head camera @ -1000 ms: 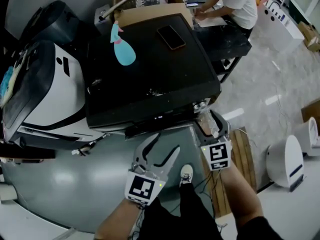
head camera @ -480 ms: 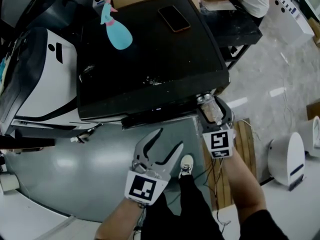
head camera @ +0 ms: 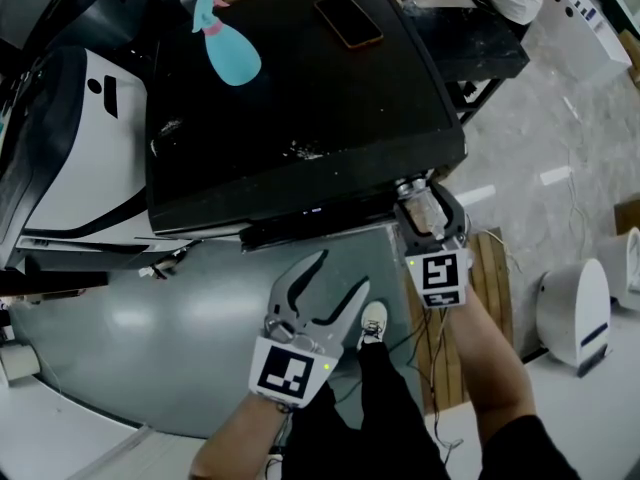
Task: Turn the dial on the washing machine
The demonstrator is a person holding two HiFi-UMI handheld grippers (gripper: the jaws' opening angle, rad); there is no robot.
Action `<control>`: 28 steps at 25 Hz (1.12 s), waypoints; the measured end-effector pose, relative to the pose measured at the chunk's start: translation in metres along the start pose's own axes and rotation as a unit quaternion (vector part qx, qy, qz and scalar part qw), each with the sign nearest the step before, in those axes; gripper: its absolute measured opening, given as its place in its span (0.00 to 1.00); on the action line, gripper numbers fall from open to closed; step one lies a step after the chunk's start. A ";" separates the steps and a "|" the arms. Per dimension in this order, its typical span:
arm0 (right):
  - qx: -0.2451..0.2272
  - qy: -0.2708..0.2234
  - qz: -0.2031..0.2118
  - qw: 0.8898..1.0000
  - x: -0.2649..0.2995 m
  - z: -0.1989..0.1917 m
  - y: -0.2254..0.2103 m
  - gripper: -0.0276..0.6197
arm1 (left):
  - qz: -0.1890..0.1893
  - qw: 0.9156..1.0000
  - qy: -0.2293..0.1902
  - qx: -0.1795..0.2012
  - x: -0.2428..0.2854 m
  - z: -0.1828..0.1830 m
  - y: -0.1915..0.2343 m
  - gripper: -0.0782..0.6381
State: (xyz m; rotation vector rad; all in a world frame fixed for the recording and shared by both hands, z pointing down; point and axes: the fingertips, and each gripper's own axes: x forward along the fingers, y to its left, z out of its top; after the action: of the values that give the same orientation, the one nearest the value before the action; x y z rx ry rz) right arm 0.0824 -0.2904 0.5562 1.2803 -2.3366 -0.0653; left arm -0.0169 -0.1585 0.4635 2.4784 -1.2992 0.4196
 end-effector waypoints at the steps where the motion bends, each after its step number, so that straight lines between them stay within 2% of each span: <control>1: 0.009 0.001 0.000 1.000 0.000 -0.001 0.000 0.45 | -0.001 1.000 0.000 -0.001 0.000 -0.001 0.000 0.44; 7: 0.108 -0.001 0.020 0.994 -0.001 -0.006 -0.003 0.45 | -0.007 1.000 0.001 -0.005 0.000 -0.004 -0.006 0.44; 11: 0.207 -0.013 0.042 0.977 -0.001 -0.010 -0.006 0.45 | -0.008 1.000 0.000 -0.006 -0.001 -0.005 -0.007 0.44; 13: 0.233 -0.017 0.047 0.971 -0.002 -0.011 -0.007 0.45 | -0.009 1.000 0.000 -0.006 -0.002 -0.005 -0.008 0.44; 22: 0.183 -0.021 0.026 0.983 -0.005 -0.006 -0.007 0.48 | -0.009 1.000 -0.003 -0.005 -0.005 -0.004 -0.011 0.44; 28: 0.098 -0.015 0.015 0.995 -0.007 0.002 -0.002 0.49 | -0.008 1.000 -0.004 -0.003 -0.006 -0.004 -0.011 0.44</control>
State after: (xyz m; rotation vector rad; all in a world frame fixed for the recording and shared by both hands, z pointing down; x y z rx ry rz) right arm 0.0866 -0.2868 0.5515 1.3422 -2.4365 0.1600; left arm -0.0118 -0.1467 0.4632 2.4856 -1.2805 0.4011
